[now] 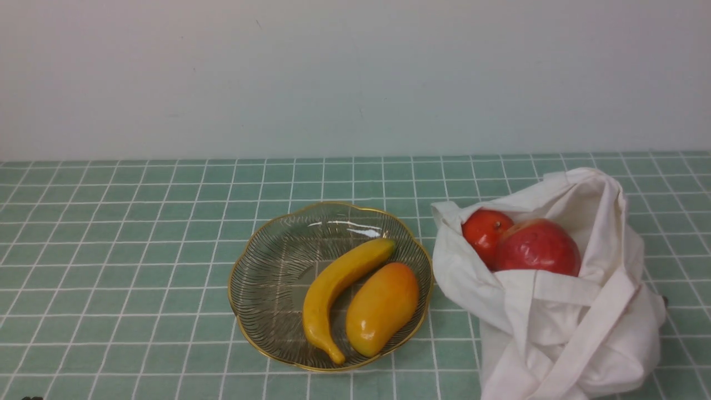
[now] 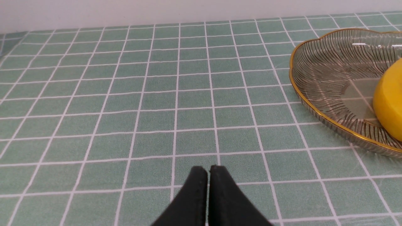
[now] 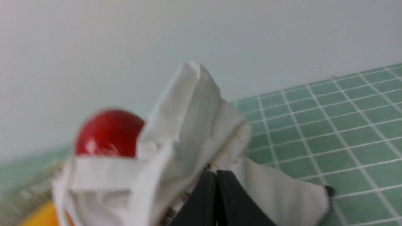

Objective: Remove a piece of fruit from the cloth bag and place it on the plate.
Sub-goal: Use the right arm to grab an apple from the bag

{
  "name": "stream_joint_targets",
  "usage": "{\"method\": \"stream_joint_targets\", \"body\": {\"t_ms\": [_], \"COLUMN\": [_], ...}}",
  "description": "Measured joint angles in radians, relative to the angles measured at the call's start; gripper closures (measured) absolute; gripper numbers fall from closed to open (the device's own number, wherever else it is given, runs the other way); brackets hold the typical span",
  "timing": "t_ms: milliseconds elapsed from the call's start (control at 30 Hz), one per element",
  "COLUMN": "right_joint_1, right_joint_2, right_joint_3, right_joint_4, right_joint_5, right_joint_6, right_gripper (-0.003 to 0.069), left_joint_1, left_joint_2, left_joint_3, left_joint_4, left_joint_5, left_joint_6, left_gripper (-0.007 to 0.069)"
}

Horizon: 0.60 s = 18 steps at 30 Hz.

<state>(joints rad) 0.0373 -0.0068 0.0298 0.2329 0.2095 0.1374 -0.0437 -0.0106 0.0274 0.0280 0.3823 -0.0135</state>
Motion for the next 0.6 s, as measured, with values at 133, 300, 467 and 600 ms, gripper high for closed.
{"method": "stream_joint_targets", "body": {"t_ms": [133,300,467,600], "right_joint_1": [0.000,0.000,0.000,0.000], "right_joint_2": [0.000,0.000,0.000,0.000], "right_joint_3": [0.000,0.000,0.000,-0.022], "right_joint_4": [0.244,0.356,0.362,0.381], "right_joint_5": [-0.091,-0.119,-0.127,-0.153], "right_joint_6": [0.103,0.115,0.115,0.117], "right_gripper": [0.0671,0.0671,0.0671,0.0671], "left_joint_1": [0.000,0.000,0.000,0.000], "left_joint_2": [0.000,0.000,0.000,0.000], "left_joint_3": [0.000,0.000,0.000,0.000], "left_joint_4": [0.000,0.000,0.000,0.000], "left_joint_5": [0.000,0.000,0.000,0.000], "left_joint_6": [0.000,0.000,0.000,0.000], "left_gripper": [0.0632,0.0632,0.0632,0.0632]}}
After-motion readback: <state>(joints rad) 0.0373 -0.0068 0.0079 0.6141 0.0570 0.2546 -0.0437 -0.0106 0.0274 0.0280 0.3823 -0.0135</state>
